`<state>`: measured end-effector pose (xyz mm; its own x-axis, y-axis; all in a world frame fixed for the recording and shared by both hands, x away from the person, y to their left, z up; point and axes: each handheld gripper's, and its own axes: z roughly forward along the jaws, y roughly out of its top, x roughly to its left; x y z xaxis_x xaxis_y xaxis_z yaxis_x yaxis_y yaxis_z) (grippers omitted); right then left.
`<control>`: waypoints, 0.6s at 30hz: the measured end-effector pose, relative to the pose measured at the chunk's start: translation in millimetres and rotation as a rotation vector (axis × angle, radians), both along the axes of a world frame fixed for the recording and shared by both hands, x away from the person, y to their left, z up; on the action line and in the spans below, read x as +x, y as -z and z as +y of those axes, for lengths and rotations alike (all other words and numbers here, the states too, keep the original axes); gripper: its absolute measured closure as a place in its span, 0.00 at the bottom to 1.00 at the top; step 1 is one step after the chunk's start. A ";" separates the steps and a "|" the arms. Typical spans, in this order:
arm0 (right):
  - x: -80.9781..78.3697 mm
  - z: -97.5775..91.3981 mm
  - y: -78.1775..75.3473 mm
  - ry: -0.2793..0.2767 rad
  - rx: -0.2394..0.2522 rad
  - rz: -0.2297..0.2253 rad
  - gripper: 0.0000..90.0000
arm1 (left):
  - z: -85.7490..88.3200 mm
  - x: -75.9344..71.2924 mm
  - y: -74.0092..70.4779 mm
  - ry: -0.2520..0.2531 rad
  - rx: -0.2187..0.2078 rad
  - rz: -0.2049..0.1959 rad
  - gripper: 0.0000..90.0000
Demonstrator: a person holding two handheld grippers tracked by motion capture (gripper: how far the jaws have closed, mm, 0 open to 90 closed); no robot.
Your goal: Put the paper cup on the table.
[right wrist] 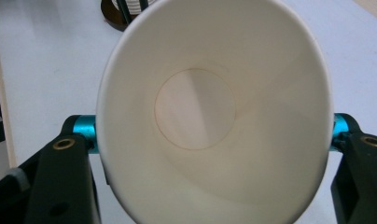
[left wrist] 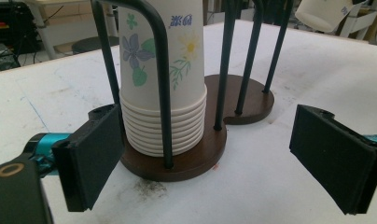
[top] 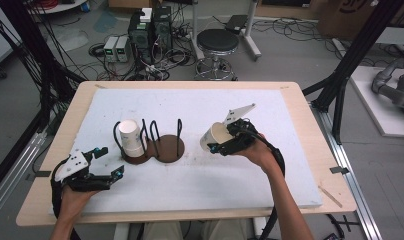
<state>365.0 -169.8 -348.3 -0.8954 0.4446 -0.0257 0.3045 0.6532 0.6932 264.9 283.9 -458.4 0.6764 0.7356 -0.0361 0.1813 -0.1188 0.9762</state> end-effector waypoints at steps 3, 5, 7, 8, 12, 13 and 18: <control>0.8 0.7 -0.7 0.001 -0.005 0.001 0.33 | 0.7 0.3 1.1 -0.003 0.000 0.005 0.11; 2.0 1.0 -0.6 0.002 -0.007 0.004 0.33 | 0.2 0.4 1.8 -0.003 0.002 0.005 0.11; 3.3 1.3 -0.4 0.007 -0.010 0.000 0.33 | 0.0 0.5 2.1 -0.004 0.002 0.005 0.11; 4.1 1.4 -0.2 0.008 -0.011 0.001 0.33 | -0.3 0.8 2.4 -0.002 0.001 0.003 0.11; 6.1 2.1 0.3 0.015 -0.019 0.007 0.33 | -0.6 0.7 3.9 -0.007 0.007 0.007 0.11; 7.2 2.6 0.4 0.020 -0.026 0.010 0.33 | -0.4 0.6 4.5 -0.011 0.003 0.008 0.11; 14.7 8.9 0.7 0.025 -0.075 0.011 0.33 | 0.2 1.4 7.7 -0.012 0.012 0.015 0.11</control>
